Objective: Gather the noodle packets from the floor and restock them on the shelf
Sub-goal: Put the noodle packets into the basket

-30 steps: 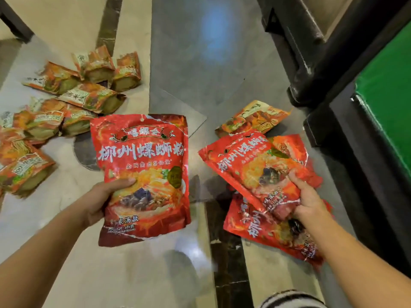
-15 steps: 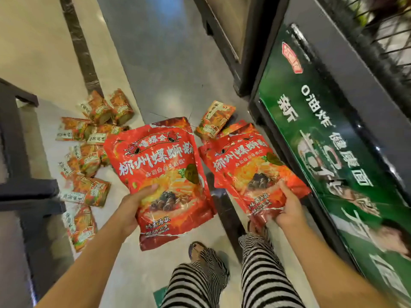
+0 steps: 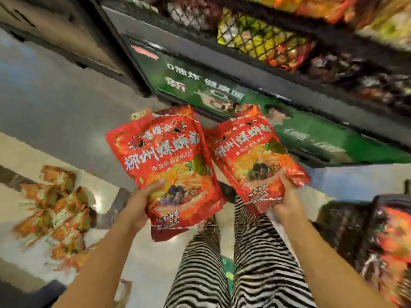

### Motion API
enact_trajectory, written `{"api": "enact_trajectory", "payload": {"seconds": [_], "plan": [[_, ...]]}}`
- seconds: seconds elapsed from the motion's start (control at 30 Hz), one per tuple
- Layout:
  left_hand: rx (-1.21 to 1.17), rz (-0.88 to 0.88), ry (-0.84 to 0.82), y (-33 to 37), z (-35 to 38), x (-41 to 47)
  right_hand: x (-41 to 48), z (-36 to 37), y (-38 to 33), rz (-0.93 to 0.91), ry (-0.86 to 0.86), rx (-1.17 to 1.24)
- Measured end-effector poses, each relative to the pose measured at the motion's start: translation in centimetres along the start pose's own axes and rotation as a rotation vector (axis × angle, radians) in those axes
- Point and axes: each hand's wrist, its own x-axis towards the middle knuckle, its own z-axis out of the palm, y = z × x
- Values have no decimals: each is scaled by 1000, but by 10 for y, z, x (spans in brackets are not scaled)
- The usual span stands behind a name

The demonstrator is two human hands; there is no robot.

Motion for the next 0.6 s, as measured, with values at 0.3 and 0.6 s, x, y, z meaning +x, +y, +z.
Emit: {"api": "enact_trajectory", "payload": {"seconds": [0.3,0.6], "plan": [[627,-119,-400,-28,151,-9,-57,-167,-22,-176,216,596],[1071,-254,-509,-119,356,-11,-81,-357,-16,-295,486,1049]]}}
